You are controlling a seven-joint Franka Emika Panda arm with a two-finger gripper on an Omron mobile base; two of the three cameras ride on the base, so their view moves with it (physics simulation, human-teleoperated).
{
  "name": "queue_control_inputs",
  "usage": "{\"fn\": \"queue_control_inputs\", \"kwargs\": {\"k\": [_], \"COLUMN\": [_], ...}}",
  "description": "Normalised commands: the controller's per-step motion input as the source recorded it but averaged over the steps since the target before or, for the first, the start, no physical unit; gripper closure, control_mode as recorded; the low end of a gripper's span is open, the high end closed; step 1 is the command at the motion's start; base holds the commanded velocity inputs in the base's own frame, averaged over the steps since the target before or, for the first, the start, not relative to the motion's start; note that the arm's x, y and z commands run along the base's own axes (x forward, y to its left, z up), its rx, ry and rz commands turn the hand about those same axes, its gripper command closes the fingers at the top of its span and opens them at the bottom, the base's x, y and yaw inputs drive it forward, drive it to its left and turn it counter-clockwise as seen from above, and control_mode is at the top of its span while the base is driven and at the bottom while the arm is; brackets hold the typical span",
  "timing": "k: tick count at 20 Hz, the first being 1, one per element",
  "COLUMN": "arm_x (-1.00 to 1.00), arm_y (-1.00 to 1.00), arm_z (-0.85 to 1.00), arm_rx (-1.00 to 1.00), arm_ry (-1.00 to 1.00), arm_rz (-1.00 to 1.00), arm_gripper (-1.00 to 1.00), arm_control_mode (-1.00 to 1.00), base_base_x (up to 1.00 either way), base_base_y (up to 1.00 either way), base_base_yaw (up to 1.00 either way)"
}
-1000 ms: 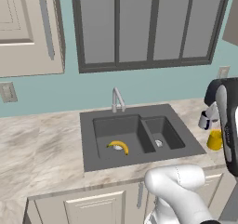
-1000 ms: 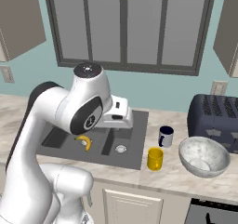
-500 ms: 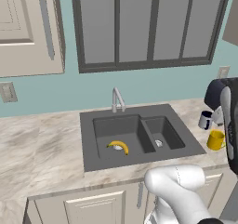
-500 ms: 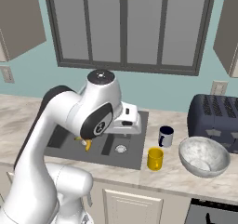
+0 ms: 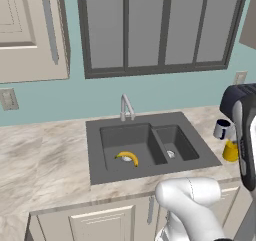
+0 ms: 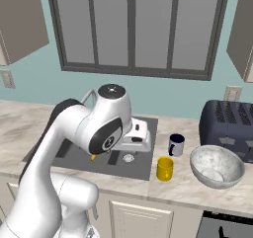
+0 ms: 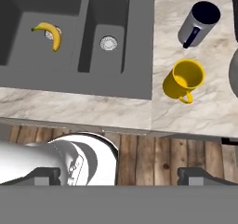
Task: Clear the mugs and bowl far away from the sink.
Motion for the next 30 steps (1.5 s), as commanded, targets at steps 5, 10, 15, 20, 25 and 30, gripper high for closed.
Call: {"fn": "queue_control_inputs", "kwargs": {"k": [5, 10, 15, 20, 25, 30], "arm_x": [-0.01, -0.05, -0.11, -0.05, 0.00, 0.00], "arm_y": [0.00, -0.02, -0.11, -0.22, -0.36, -0.38], "arm_z": [-0.23, -0.23, -0.25, -0.22, -0.12, -0.13], "arm_rx": [0.00, 0.00, 0.00, 0.00, 0.00, 0.00], "arm_ry": [0.01, 0.00, 0.02, 0.03, 0.02, 0.01], "arm_rz": [0.00, -0.01, -0.02, -0.03, -0.01, 0.00], "arm_gripper": [-1.00, -1.00, -1.00, -1.00, -1.00, -1.00], "arm_control_mode": [-1.00, -1.00, -1.00, -1.00, -1.00, -1.00], "base_base_x": [0.00, 0.00, 0.00, 0.00, 0.00, 0.00], "base_base_y": [0.00, 0.00, 0.00, 0.00, 0.00, 0.00], "base_base_yaw": [0.00, 0.00, 0.00, 0.00, 0.00, 0.00]}}
